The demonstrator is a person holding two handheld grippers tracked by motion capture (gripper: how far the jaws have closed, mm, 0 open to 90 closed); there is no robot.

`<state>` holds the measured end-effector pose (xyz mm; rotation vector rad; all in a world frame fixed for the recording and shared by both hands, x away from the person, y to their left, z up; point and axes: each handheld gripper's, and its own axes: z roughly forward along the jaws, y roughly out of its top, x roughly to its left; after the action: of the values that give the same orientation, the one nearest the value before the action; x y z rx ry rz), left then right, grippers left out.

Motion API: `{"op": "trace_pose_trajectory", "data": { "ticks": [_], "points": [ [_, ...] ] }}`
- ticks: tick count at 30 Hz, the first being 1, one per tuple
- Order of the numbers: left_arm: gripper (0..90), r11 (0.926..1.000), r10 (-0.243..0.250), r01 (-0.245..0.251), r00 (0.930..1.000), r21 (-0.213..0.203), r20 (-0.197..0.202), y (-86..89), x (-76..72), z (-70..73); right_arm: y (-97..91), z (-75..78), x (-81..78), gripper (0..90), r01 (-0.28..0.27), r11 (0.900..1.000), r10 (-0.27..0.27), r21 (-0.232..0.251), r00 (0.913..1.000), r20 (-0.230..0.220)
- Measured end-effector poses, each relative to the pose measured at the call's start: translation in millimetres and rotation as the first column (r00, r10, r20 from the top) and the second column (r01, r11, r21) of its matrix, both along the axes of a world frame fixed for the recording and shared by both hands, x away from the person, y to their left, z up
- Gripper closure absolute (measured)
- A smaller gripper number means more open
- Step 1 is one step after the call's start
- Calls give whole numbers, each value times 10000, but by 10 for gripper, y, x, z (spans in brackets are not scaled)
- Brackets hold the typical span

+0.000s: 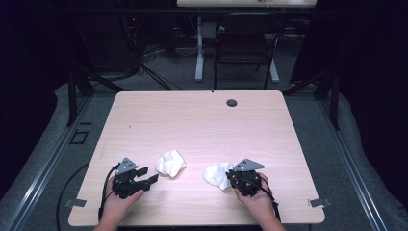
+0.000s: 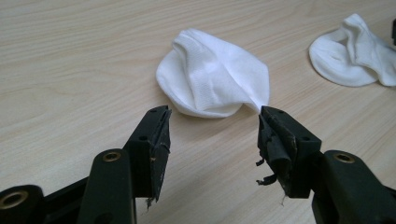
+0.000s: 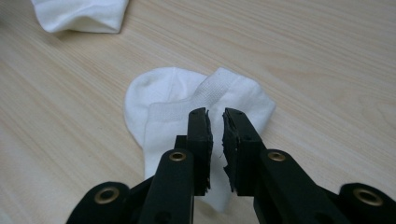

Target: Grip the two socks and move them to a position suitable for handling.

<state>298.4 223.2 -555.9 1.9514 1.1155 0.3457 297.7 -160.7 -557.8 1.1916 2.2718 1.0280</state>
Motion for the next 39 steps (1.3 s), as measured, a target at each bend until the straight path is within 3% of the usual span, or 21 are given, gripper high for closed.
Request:
{"op": "trace_pose_trajectory", "data": {
  "ticks": [4, 11, 31, 39],
  "points": [
    [441, 10000, -2, 2, 10000, -32, 9, -13, -3, 0, 75, -85, 106, 802, 37, 9996, -46, -270, 9994, -347],
    [441, 10000, -89, 89, 10000, 27, -4, -23, 0, -1, 146, -189, 74, 808, -281, 9991, 267, -325, 9986, -448],
    [441, 9996, -240, 241, 9997, 143, -86, -37, 29, -33, 370, -168, -123, 797, -1043, 9942, 1020, -266, 9918, -765],
    [450, 9999, -97, 97, 9997, -30, -217, -52, 44, -47, 516, -164, -217, 798, -1262, 9919, 1240, -163, 9876, -961]
  ]
}}
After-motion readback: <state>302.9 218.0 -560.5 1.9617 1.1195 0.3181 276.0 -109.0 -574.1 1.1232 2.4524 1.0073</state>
